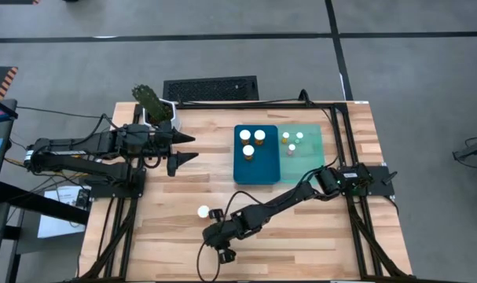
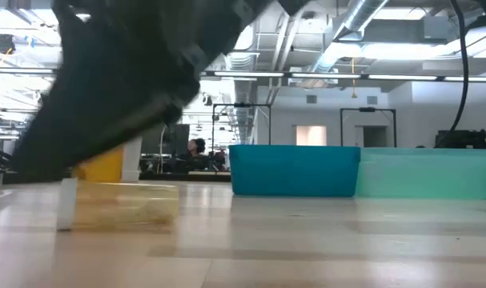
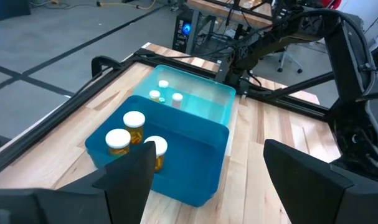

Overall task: Pick and place medicine bottles into bin by pill shape (circle, oval)
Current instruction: Put the small yellow pill bottle into the green bin

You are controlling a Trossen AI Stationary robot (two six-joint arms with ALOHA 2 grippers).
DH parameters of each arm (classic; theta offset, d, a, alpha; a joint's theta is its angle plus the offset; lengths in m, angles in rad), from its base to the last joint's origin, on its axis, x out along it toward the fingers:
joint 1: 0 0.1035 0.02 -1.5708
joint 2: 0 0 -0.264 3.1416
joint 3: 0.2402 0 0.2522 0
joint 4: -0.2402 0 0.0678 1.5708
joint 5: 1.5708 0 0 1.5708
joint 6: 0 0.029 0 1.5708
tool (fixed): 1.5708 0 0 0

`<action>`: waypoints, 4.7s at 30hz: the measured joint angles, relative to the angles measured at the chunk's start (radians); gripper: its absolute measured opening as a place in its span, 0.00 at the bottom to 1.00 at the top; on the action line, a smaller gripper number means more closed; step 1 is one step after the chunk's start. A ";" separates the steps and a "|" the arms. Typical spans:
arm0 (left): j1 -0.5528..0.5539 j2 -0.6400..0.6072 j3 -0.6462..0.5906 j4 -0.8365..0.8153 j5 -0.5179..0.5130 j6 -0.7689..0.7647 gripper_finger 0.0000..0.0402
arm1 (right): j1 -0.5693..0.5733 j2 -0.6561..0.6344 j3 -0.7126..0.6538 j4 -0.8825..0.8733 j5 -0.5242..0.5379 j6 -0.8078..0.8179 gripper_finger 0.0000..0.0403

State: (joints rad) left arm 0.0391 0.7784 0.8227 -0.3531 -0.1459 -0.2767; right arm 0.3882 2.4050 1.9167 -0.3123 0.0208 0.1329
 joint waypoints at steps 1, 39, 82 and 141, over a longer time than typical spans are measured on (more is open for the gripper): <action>0.000 0.000 0.000 0.000 0.000 -0.001 0.72 | 0.000 0.000 0.011 0.000 0.000 0.000 0.26; 0.000 0.000 0.000 -0.023 -0.023 0.003 0.72 | -0.012 0.052 0.148 -0.252 -0.075 -0.140 0.61; 0.000 0.000 0.000 -0.023 -0.026 0.002 0.72 | -0.018 0.070 0.148 -0.221 -0.061 -0.009 0.25; -0.223 0.459 -0.011 0.933 0.236 -0.113 0.72 | 0.073 -0.746 -0.701 1.135 0.715 -0.161 0.27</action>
State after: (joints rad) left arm -0.1841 1.2373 0.8116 0.5804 0.0905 -0.3901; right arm 0.4614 1.6592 1.2156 0.8230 0.7361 -0.0277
